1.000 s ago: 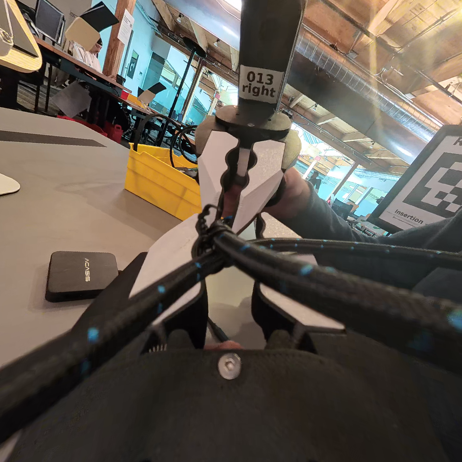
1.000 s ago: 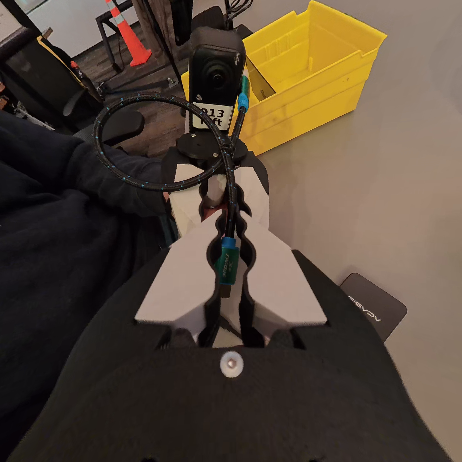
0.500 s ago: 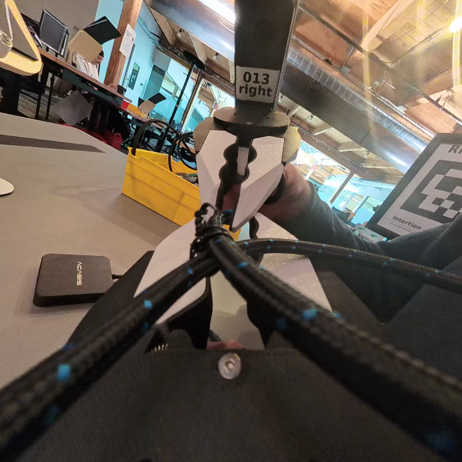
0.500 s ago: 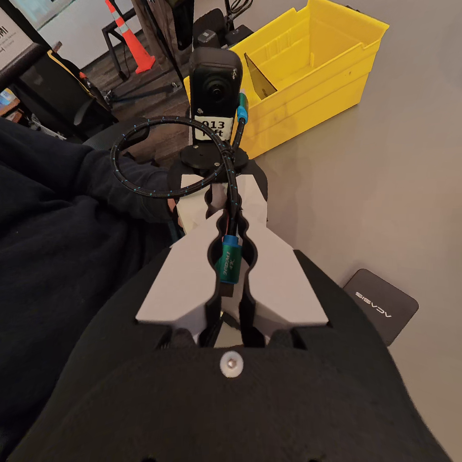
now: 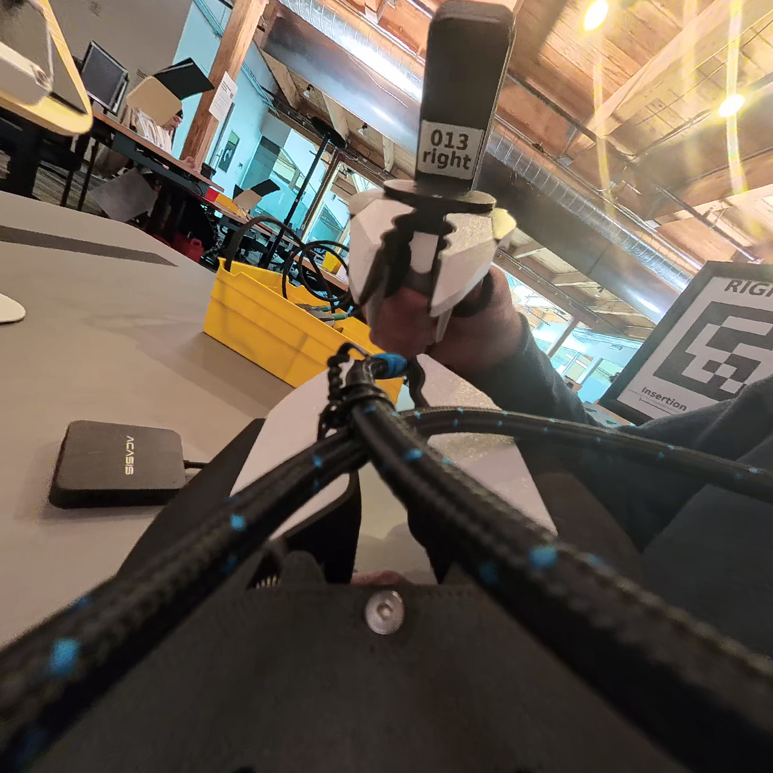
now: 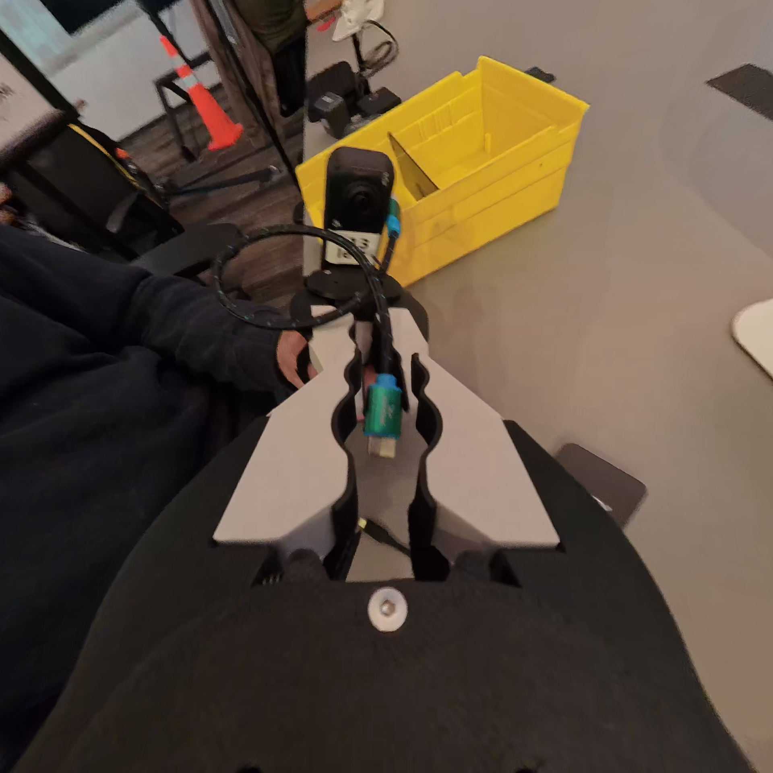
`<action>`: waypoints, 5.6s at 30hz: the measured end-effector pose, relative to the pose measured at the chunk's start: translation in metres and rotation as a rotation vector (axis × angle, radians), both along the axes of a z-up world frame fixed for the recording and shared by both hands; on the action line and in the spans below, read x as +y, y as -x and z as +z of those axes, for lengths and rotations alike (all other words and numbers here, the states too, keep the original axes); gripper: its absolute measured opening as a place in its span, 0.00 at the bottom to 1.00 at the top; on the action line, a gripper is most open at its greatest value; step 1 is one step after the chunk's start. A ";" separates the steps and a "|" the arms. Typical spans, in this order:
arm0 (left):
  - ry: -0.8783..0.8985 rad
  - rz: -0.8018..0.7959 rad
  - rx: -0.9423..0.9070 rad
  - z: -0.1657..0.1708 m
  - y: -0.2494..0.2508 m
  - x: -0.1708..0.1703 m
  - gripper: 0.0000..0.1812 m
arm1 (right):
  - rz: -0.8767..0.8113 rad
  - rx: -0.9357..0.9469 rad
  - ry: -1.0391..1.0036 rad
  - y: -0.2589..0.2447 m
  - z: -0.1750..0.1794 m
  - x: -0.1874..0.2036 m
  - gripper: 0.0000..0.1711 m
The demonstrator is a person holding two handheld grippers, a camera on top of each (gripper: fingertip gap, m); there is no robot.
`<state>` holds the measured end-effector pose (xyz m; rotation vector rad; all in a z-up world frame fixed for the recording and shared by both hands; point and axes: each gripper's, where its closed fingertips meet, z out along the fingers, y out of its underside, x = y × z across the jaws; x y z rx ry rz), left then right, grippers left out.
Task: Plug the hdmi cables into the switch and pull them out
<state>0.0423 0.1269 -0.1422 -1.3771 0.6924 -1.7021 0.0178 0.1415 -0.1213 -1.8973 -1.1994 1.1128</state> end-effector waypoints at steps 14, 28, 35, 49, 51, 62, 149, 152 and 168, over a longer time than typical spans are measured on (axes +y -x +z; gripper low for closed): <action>-0.194 0.084 0.028 0.022 0.008 -0.005 0.12 | 0.036 0.073 0.003 -0.010 -0.016 -0.028 0.09; -0.223 0.017 0.050 0.026 0.004 -0.016 0.14 | 0.100 0.011 -0.060 -0.017 -0.016 -0.038 0.07; -0.193 -0.007 0.027 0.026 0.005 -0.016 0.12 | 0.112 -0.006 -0.098 -0.018 -0.015 -0.039 0.07; -0.267 0.133 0.092 0.034 0.027 0.001 0.12 | -0.129 -0.260 -0.192 -0.051 -0.054 0.012 0.40; -0.271 0.157 0.105 0.033 0.031 0.004 0.12 | -0.135 -0.376 -0.215 -0.063 -0.070 0.018 0.39; -0.258 0.228 0.130 0.024 0.048 0.015 0.11 | 0.010 -0.740 -0.221 -0.085 -0.131 0.051 0.48; -0.537 0.336 0.356 -0.009 0.041 0.022 0.12 | 0.147 -0.096 0.073 -0.023 -0.063 0.003 0.41; -0.516 0.337 0.326 -0.007 0.042 0.022 0.12 | 0.138 -0.066 0.070 -0.021 -0.061 0.003 0.41; -0.515 0.363 0.339 -0.007 0.044 0.023 0.12 | 0.077 -0.064 0.014 -0.016 -0.057 0.006 0.41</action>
